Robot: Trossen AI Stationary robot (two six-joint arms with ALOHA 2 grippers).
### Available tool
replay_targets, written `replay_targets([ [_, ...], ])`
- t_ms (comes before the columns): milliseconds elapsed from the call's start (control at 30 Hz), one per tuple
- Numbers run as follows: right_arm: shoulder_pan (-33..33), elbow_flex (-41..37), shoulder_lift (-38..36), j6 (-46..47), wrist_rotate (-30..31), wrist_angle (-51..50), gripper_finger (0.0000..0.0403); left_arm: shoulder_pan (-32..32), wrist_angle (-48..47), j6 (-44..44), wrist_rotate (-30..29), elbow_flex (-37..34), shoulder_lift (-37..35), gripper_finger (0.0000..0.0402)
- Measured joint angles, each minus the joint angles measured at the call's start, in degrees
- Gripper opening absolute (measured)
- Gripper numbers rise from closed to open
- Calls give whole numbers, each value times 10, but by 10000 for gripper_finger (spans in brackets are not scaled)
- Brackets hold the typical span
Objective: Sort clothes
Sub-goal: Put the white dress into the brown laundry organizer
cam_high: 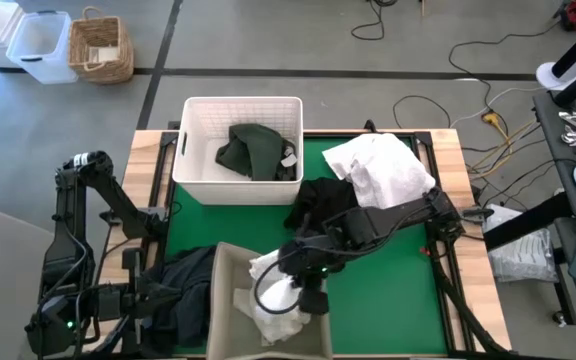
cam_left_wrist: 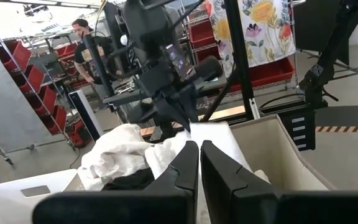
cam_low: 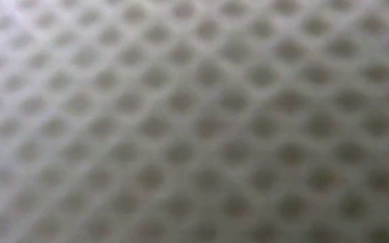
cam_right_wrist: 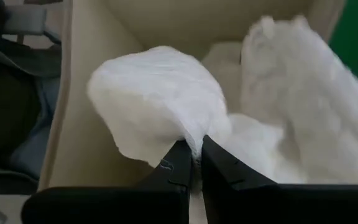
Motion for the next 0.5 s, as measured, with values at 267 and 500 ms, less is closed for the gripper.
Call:
replay_targets([
  [267,-2,0,48,-90,-86,166,12,0,0,0,0,0,0,0],
  [500,-1,0,73,-100,-209,237,12,0,0,-5,0,-7,0,0],
])
